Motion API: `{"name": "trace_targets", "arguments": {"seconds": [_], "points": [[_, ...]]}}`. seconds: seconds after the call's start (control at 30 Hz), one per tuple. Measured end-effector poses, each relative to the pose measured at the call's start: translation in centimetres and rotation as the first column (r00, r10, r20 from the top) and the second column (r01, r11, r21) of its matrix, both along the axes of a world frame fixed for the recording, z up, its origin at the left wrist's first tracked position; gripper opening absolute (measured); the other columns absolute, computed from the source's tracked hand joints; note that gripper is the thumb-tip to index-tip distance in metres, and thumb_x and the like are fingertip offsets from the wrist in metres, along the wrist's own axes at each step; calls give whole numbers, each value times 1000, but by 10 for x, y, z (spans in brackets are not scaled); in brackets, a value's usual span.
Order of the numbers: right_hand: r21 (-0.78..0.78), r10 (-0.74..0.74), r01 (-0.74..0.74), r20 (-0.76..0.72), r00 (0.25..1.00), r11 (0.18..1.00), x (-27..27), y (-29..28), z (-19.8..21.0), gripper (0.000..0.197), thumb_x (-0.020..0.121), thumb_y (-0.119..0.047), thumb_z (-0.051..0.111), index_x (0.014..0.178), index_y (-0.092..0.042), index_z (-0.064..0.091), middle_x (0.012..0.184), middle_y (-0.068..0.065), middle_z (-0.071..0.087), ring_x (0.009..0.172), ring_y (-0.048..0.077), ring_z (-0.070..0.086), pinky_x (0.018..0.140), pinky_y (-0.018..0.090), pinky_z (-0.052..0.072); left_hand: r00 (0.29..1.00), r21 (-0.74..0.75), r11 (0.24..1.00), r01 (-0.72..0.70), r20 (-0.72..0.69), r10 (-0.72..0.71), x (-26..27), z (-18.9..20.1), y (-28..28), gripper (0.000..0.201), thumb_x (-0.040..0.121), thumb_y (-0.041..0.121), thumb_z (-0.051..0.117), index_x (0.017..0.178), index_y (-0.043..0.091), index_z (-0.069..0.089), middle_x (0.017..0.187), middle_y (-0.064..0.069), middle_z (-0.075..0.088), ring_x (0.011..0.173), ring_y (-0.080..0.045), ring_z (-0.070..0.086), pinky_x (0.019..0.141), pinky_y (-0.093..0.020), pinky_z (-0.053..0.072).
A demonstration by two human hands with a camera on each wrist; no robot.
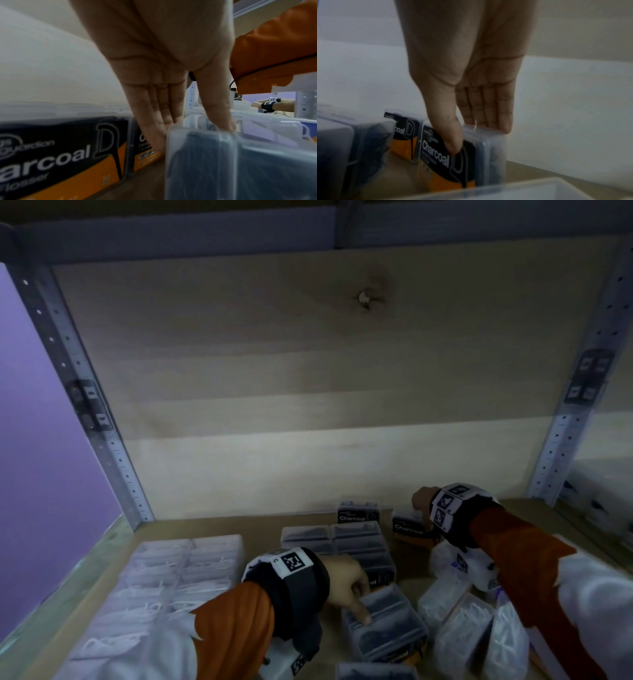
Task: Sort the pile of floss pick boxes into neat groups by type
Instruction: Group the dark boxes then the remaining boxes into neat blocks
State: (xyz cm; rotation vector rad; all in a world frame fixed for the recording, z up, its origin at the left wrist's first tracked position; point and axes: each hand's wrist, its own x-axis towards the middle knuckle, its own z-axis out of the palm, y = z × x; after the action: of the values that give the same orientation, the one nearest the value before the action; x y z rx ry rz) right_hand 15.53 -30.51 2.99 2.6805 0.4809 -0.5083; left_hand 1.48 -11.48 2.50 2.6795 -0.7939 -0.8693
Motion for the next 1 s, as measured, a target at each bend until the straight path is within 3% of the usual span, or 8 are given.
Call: {"name": "trace_targets", "arguments": {"seconds": [0.07,0.13,0.2,0.3,0.5,0.7,0.87,1.0], "points": [[-36,27,-26,39,999,999,-8,1,10,49,96,-8,46,51,-17,27,33,7,29,53,18,33,66,23,31,1000,13,1000,5,26,-5,-2,1,0,44,89,30,63,120,-2,59,119,-20,61,87,-18,47,64,-22,37],[-58,-4,7,41,999,998,-18,0,22,36,96,-7,46,61,-15,49,51,17,50,65,25,53,71,27,38,998,44,999,5,59,-8,-5,2,1,43,89,30,63,119,0,59,117,-19,62,86,-18,48,72,-27,38],[-44,-42,45,72,997,998,-27,-3,35,22,97,-8,44,92,-8,65,93,22,62,110,29,60,82,30,44,996,71,997,1,86,-8,-7,3,2,42,89,29,63,118,-1,60,111,-18,62,84,-19,48,70,-28,38],[27,-36,33,133,991,999,-39,-10,51,39,93,-14,54,129,3,53,132,18,56,121,27,55,98,33,46,993,101,995,-17,115,6,-13,5,7,39,88,26,64,115,-2,60,93,-9,54,82,-20,47,65,-29,38],[89,64,-76,128,990,993,-67,-13,76,53,89,-25,62,136,-11,41,138,12,44,123,25,47,98,31,41,989,173,982,-75,140,51,-21,7,26,20,86,22,66,90,10,50,79,-7,47,64,-17,41,54,-26,32],[183,196,-217,128,972,959,-98,-2,77,50,88,-28,64,132,-12,47,134,8,48,119,22,49,100,29,41,974,238,965,-113,218,61,-29,8,51,43,85,25,66,120,2,56,109,-15,56,85,-19,43,66,-29,35],[319,242,-242,40,969,916,-120,12,74,55,86,-27,67,135,-15,45,136,4,47,121,20,47,99,28,41,963,263,951,-163,251,95,-35,6,69,36,84,24,67,112,3,61,92,-4,49,81,-17,44,51,-19,27],[287,290,-271,-25,957,919,-131,27,64,54,88,-26,64,136,-14,44,136,7,45,119,24,48,96,31,43,956,281,939,-198,268,122,-37,6,74,38,85,25,65,115,2,60,94,-3,48,84,-16,44,67,-27,35]]}}
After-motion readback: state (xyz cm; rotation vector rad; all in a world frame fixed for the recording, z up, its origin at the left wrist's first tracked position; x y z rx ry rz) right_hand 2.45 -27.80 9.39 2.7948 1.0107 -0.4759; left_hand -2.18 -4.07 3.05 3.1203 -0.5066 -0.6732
